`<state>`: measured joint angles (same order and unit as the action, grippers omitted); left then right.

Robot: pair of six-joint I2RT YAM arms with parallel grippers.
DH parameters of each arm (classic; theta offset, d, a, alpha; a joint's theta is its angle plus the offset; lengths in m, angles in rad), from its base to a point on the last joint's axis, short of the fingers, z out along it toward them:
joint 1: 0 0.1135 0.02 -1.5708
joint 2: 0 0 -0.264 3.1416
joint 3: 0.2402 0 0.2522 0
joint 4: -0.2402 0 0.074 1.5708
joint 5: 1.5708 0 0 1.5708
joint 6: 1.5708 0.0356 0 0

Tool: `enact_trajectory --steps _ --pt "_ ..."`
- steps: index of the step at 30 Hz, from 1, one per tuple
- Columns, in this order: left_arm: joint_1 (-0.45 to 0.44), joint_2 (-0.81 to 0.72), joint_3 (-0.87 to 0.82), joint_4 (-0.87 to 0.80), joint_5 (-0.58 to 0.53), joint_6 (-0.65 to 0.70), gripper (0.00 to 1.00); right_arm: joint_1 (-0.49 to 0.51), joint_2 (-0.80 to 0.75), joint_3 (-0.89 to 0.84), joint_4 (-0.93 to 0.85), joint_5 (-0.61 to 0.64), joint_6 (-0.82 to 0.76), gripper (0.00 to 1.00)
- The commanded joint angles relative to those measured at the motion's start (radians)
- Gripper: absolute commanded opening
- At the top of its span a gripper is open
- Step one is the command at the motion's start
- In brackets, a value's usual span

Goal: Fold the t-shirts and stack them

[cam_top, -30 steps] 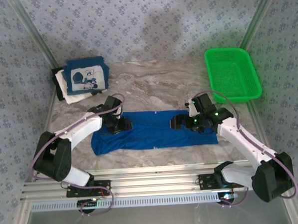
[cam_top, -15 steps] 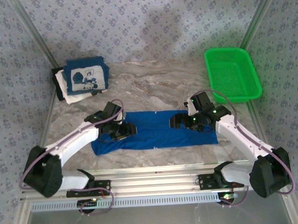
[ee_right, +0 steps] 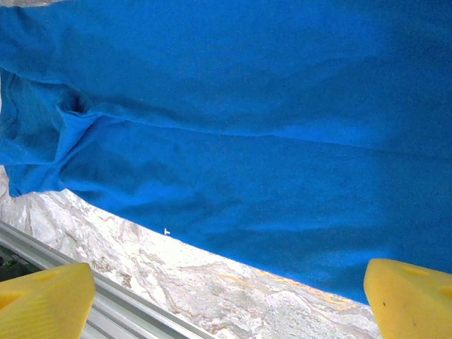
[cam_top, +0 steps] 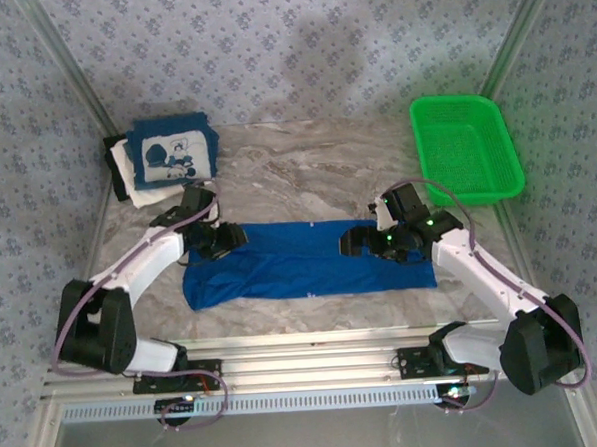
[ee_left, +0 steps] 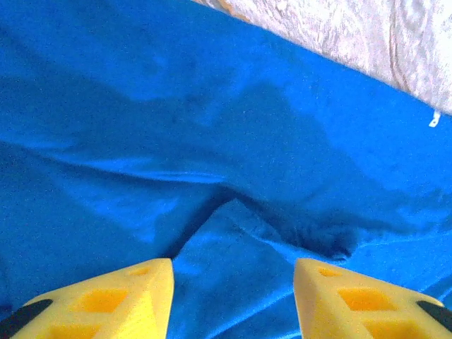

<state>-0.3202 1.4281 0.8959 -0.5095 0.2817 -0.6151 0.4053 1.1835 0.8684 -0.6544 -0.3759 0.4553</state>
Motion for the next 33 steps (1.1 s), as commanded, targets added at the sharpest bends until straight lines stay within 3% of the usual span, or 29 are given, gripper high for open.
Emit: enact_trajectory --steps 1,23,30,33 --pt "-0.003 0.063 -0.006 0.110 0.089 0.080 0.43 -0.002 -0.013 0.014 0.002 -0.008 0.011 1.00" --pt "-0.088 0.220 -0.023 0.111 -0.002 0.128 0.42 -0.010 0.009 0.044 -0.005 -0.020 -0.012 1.00" --pt "-0.139 0.183 -0.007 0.074 -0.010 0.129 0.28 -0.015 0.025 0.057 -0.010 -0.024 -0.024 1.00" --pt "-0.161 0.155 -0.021 0.070 -0.005 0.133 0.17 -0.017 0.029 0.058 -0.010 -0.027 -0.027 1.00"
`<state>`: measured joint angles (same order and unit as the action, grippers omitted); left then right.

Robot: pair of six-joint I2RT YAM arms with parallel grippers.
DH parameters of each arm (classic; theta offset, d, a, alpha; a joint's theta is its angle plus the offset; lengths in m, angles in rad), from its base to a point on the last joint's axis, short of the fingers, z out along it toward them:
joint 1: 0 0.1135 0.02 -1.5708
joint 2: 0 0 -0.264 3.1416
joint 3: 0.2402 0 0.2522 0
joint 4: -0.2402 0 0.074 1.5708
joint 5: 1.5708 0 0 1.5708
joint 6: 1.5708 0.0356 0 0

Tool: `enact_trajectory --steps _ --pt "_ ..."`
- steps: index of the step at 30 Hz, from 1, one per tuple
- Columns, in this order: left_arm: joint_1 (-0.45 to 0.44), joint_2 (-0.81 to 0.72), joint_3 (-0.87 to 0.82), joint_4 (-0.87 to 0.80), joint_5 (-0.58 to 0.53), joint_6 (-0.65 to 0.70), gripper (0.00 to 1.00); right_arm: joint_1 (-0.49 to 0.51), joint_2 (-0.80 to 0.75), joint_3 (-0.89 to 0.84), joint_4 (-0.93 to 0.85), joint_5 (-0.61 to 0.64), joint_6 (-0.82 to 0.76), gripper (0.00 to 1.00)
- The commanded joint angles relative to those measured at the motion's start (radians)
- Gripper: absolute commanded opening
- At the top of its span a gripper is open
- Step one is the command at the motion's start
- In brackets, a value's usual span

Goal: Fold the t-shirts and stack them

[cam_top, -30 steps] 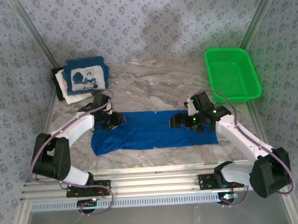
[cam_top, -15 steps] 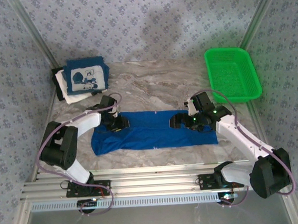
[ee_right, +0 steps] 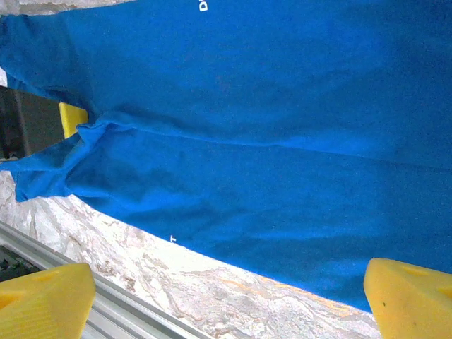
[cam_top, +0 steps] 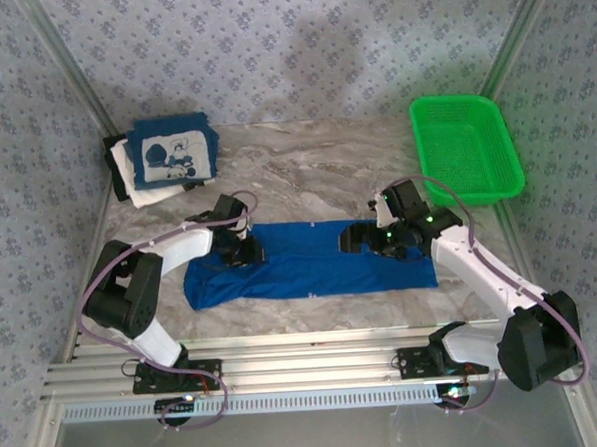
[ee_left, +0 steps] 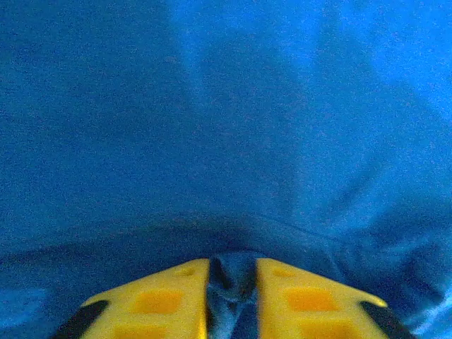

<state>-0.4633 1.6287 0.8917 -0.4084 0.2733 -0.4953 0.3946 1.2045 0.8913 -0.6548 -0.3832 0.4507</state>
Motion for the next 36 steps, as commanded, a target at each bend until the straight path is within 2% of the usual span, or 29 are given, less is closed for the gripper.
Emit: enact_trajectory --steps 1,5,11,15,21,23,25,29,31,33,36 --pt "-0.025 -0.056 -0.020 -0.040 -0.003 0.015 0.12 -0.009 0.009 0.035 -0.008 -0.020 -0.023 1.00" --pt "-0.043 -0.104 -0.047 -0.040 -0.003 0.012 0.00 -0.011 0.013 0.037 -0.003 -0.024 -0.024 1.00" --pt "-0.132 -0.167 -0.055 -0.060 -0.051 0.001 0.00 -0.014 0.028 0.044 0.007 -0.028 -0.022 1.00" --pt "-0.220 -0.193 -0.077 -0.060 -0.105 -0.028 0.00 -0.013 0.036 0.045 0.016 -0.027 -0.018 1.00" --pt "-0.338 -0.239 -0.145 -0.055 -0.131 -0.077 0.01 -0.013 0.044 0.041 0.018 -0.023 -0.013 1.00" --pt "-0.379 -0.272 -0.166 -0.057 -0.135 -0.092 0.09 -0.014 0.044 0.043 0.014 -0.018 -0.013 1.00" --pt "-0.406 -0.309 -0.186 -0.061 -0.131 -0.103 0.28 -0.013 0.046 0.043 0.015 -0.017 -0.013 1.00" --pt "-0.423 -0.443 -0.218 -0.024 -0.098 -0.129 0.49 -0.014 0.059 0.043 0.027 -0.018 0.002 1.00" --pt "-0.421 -0.518 -0.206 -0.032 -0.133 -0.140 0.62 -0.011 0.073 0.047 0.032 -0.023 0.006 1.00" --pt "-0.401 -0.564 -0.185 -0.066 -0.191 -0.169 0.68 -0.008 0.083 0.053 0.038 -0.023 0.013 1.00" --pt "-0.299 -0.563 -0.165 -0.101 -0.203 -0.227 0.69 -0.003 0.087 0.055 0.049 -0.018 0.025 1.00"
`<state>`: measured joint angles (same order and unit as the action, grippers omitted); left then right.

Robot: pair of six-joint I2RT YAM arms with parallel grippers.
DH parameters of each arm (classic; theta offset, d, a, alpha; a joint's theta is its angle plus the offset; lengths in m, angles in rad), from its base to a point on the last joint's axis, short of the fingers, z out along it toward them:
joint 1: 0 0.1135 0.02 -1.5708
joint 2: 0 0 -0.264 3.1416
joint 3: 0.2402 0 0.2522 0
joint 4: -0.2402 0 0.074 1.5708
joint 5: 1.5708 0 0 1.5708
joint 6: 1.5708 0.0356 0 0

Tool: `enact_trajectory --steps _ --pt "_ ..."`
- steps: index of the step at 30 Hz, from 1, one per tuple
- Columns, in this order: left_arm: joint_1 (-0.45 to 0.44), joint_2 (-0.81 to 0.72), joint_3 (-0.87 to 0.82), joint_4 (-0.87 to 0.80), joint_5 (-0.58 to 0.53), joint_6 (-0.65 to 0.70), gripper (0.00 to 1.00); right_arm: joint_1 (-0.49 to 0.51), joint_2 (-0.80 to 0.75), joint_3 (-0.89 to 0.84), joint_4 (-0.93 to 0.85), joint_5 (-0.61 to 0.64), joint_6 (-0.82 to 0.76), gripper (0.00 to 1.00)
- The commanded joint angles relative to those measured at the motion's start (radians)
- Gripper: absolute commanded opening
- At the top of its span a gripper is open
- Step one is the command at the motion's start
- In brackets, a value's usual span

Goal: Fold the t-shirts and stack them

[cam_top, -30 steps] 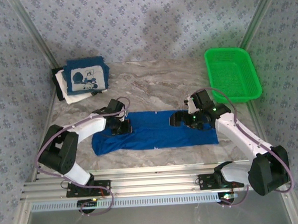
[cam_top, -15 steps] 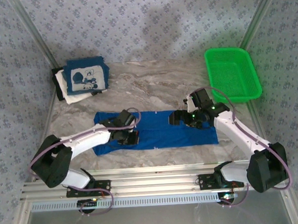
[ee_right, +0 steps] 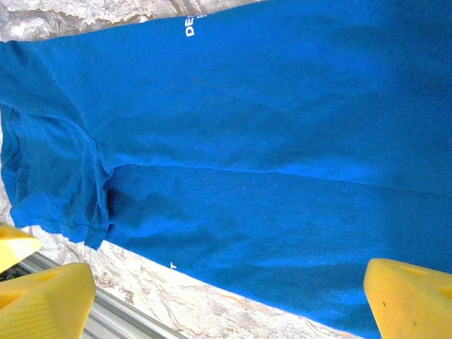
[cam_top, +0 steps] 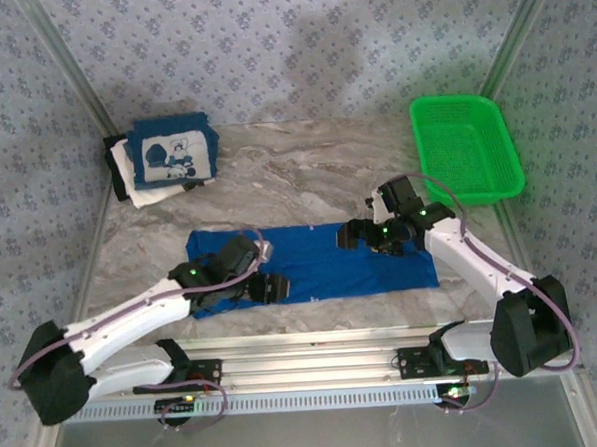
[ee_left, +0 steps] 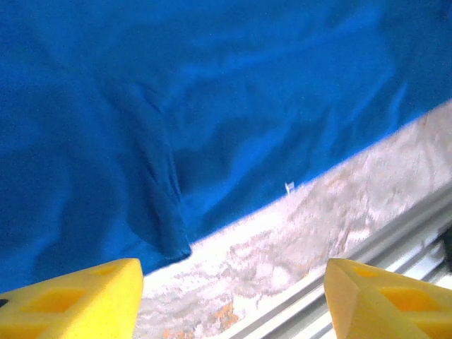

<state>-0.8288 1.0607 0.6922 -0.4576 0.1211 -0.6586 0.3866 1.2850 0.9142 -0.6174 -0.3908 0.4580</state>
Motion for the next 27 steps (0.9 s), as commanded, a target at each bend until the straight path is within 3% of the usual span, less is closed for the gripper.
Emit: enact_trajectory --steps 1,4,7,12,15,20,27 --pt "0.095 0.023 0.047 -0.060 -0.061 -0.079 0.69 0.005 0.008 0.034 0.012 -0.008 0.020 1.00" --pt "0.153 0.123 0.094 -0.076 -0.057 -0.109 0.59 0.008 0.012 0.039 0.005 -0.006 0.021 1.00" --pt "0.154 0.245 0.149 -0.068 -0.063 -0.107 0.47 0.010 0.017 0.041 -0.002 0.009 0.027 1.00" --pt "0.192 0.360 0.188 -0.188 -0.201 -0.258 0.29 0.000 0.086 0.098 -0.133 0.145 0.004 1.00" --pt "0.216 0.431 0.171 -0.214 -0.254 -0.309 0.30 -0.009 0.160 0.103 -0.129 0.199 0.012 0.99" --pt "0.265 0.614 0.208 -0.160 -0.285 -0.284 0.29 -0.044 0.256 0.032 -0.086 0.302 0.098 0.96" --pt "0.288 0.926 0.568 -0.195 -0.318 -0.131 0.29 -0.065 0.268 -0.054 -0.091 0.430 0.196 0.95"
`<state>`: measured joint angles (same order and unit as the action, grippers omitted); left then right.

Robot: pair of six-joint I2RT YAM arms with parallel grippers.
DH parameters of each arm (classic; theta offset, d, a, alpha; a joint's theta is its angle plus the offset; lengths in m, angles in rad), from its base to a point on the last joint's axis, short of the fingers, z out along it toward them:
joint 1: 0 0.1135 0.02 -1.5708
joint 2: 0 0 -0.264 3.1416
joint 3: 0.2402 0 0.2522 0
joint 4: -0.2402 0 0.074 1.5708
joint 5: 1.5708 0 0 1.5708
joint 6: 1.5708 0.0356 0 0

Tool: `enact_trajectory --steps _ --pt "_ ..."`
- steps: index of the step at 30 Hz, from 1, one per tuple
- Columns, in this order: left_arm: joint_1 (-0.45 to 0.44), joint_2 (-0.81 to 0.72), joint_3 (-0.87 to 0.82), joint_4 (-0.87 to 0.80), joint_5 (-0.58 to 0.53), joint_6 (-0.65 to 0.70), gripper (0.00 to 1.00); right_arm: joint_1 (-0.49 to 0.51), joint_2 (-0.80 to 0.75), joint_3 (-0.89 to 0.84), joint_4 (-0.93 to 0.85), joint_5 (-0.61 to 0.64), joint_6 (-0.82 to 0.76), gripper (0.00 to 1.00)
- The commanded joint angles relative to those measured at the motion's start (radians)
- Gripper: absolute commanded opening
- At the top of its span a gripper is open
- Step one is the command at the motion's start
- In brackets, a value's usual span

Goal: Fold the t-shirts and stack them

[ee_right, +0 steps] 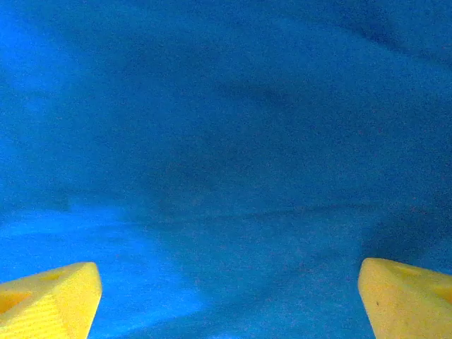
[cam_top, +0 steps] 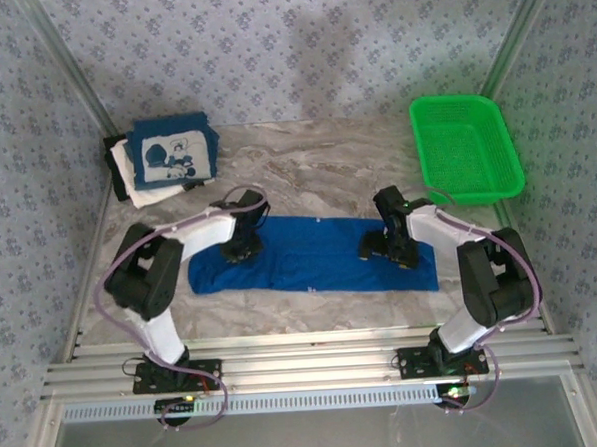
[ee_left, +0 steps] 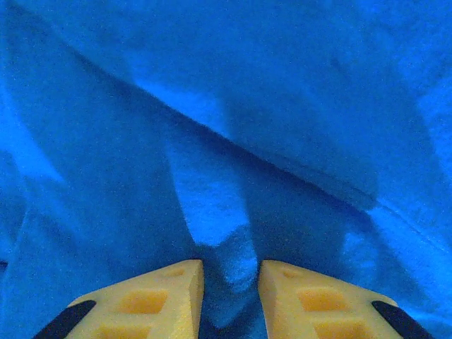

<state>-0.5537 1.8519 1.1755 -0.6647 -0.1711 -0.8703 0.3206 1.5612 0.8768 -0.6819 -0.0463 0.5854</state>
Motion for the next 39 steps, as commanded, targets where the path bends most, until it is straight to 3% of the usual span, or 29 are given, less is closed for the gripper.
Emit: enact_trajectory --steps 1,6,11,15,17,21,26,33,39 --pt "0.021 0.187 0.160 -0.001 -0.023 0.109 0.29 0.010 -0.020 -0.028 -0.036 0.084 0.086 0.95" --pt "0.049 0.472 0.621 -0.113 0.014 0.238 0.29 0.070 -0.122 -0.127 -0.030 0.023 0.221 0.95" --pt "0.056 0.816 1.236 -0.272 0.119 0.349 0.31 0.171 -0.203 -0.202 0.011 -0.038 0.394 0.95" --pt "0.087 1.104 1.721 -0.369 0.240 0.357 0.34 0.284 -0.202 -0.220 0.118 -0.069 0.547 0.96" --pt "0.123 1.137 1.722 -0.298 0.320 0.305 0.35 0.325 -0.165 -0.205 0.174 -0.090 0.619 0.96" --pt "0.167 1.086 1.560 -0.075 0.456 0.241 0.42 0.404 -0.081 -0.137 0.280 -0.130 0.715 0.97" --pt "0.186 1.140 1.648 0.044 0.616 0.188 0.47 0.507 0.070 0.027 0.341 -0.170 0.806 0.97" --pt "0.211 1.142 1.647 0.117 0.746 0.160 0.59 0.620 0.178 0.206 0.382 -0.163 0.932 0.97" --pt "0.232 1.005 1.667 0.050 0.829 0.163 0.73 0.632 0.077 0.278 0.258 -0.174 0.861 0.98"
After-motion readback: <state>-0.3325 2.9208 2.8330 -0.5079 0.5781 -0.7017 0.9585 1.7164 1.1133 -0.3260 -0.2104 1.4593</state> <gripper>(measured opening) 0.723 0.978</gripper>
